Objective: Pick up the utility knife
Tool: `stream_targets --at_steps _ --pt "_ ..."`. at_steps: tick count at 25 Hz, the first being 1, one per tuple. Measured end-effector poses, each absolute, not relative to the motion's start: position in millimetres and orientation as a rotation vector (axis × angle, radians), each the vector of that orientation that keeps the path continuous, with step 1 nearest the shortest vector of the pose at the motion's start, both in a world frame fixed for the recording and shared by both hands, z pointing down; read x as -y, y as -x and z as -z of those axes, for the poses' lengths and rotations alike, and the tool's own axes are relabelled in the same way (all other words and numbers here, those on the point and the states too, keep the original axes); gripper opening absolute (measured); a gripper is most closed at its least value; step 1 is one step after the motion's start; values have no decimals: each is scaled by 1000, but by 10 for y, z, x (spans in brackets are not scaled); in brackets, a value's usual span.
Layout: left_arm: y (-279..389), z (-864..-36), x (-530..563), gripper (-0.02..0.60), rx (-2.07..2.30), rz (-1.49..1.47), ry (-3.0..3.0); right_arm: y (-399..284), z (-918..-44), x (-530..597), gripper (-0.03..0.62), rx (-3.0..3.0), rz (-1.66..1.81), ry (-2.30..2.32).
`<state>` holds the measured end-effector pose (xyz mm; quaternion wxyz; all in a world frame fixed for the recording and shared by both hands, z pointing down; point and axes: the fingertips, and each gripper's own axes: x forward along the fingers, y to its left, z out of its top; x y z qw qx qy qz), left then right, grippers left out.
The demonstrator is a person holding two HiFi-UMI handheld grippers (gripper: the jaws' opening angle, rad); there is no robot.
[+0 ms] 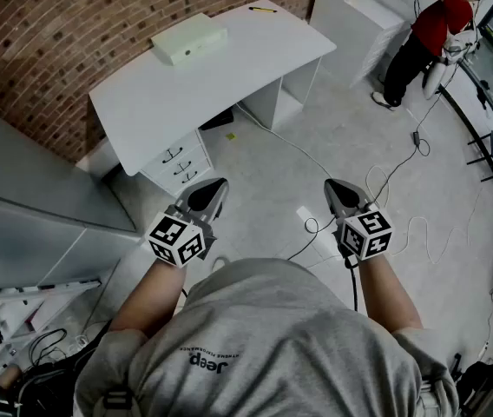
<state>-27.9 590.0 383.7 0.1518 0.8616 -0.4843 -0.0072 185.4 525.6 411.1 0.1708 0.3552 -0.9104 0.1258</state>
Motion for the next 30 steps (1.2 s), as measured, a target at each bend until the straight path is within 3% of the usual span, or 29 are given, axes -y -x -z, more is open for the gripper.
stream_targets --at_steps 16,30 --pt "84 -3763 -5728 0 1392 10 -2487 -2055 -4062 -5098 8 2582 -352 -1014" --pt "-816 -3516 -5462 0 1451 55 -2520 -2895 -3829 -4912 9 2605 -274 -1002"
